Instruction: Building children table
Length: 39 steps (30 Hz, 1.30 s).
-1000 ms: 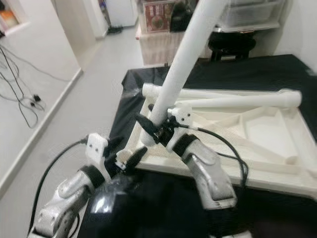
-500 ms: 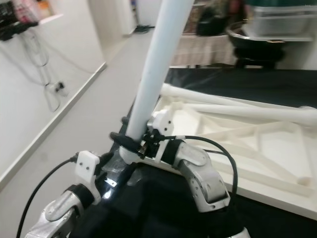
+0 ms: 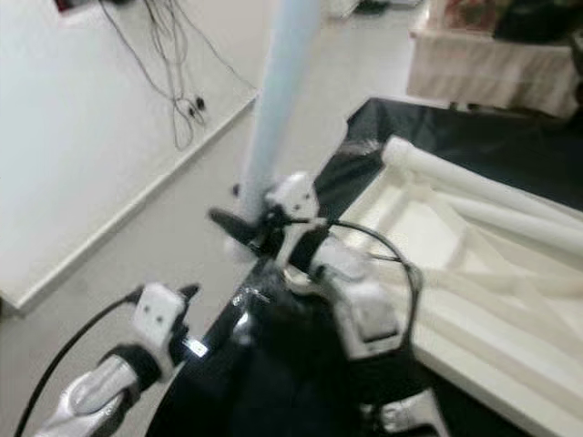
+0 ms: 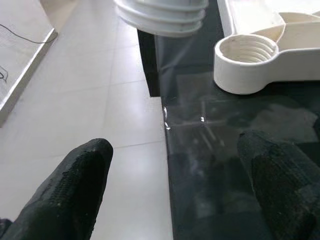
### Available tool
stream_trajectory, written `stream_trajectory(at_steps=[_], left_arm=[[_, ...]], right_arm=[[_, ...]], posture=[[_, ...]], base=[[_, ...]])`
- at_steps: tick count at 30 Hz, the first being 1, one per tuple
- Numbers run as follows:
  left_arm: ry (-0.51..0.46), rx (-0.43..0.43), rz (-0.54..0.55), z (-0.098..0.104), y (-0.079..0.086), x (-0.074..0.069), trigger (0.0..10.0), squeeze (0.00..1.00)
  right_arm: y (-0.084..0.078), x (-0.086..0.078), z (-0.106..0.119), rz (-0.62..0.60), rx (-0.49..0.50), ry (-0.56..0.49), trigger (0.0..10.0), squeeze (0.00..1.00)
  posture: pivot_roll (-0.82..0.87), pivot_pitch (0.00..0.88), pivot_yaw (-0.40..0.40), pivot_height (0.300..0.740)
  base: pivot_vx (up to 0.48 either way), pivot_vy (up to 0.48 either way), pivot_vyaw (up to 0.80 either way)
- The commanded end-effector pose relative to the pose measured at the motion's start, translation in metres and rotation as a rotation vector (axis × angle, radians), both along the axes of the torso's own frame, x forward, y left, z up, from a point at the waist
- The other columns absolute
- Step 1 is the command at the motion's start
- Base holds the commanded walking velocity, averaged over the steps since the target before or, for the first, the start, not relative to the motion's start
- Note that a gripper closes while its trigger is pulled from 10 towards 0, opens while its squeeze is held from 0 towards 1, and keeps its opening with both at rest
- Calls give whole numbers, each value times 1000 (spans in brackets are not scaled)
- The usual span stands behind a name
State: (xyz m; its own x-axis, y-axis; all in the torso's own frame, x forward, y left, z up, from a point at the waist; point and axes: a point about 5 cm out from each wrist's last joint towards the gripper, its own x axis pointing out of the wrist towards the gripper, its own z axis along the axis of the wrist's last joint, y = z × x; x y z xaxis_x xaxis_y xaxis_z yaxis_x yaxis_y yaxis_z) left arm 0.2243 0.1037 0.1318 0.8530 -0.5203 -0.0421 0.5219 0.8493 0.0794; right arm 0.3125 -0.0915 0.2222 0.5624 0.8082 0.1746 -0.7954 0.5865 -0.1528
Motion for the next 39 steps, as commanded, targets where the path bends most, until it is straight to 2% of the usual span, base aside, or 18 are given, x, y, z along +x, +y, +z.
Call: stream_trajectory(at_steps=[1,6,7,10,11,15,16,18,22,24,30,36,39], left_arm=[[-2,19,-24,-2,-1,-3,10000,0],[-5,40,-61,-2,0,-5,10000,0],[-9,45,-87,-1,-2,-7,10000,0],[-23,63,-94,0,-1,-7,10000,0],[-40,94,-93,1,1,-7,10000,0],[-39,95,-96,2,1,-9,10000,0],[-31,74,-108,5,0,-16,10000,0],[-22,55,-118,6,0,-19,10000,0],[-16,46,-129,8,0,-22,10000,0],[-19,39,-158,11,-3,-27,10000,0],[-27,41,-183,13,-6,-32,10000,0],[-29,49,-198,15,-8,-37,10000,0],[-30,53,-203,16,-8,-38,10000,0]], right_arm=[[-12,2,4,-26,6,-9,10000,0],[-27,-1,5,18,-72,-7,10000,0],[-34,-3,6,50,-125,-9,10000,0],[-43,0,7,63,-171,-11,10000,0],[-51,4,10,57,-205,-12,10000,0],[-58,8,12,52,-247,-9,10000,0],[-66,8,17,73,-290,5,10000,0],[-70,9,19,96,-316,23,10000,0],[-70,8,23,129,-315,25,10000,0],[-66,8,35,191,-279,20,10000,0],[-65,11,42,250,-258,23,10000,0],[-64,12,47,410,-224,75,10000,0],[-65,20,47,399,-235,79,10000,0]], posture=[[-31,162,77,740],[-39,183,82,740],[-39,198,83,740],[-38,213,83,740],[-36,231,86,740],[-35,254,89,740],[-33,296,90,740],[-33,301,89,740],[-32,317,87,740],[-27,354,79,740],[-15,370,76,740],[-8,377,75,740],[-6,377,74,740]], base=[[0,0,0],[0,0,0],[0,0,0],[0,0,0],[0,0,0],[0,0,0],[0,0,0],[0,0,0],[0,0,0],[0,0,0],[0,0,0],[0,0,0],[0,0,0]])
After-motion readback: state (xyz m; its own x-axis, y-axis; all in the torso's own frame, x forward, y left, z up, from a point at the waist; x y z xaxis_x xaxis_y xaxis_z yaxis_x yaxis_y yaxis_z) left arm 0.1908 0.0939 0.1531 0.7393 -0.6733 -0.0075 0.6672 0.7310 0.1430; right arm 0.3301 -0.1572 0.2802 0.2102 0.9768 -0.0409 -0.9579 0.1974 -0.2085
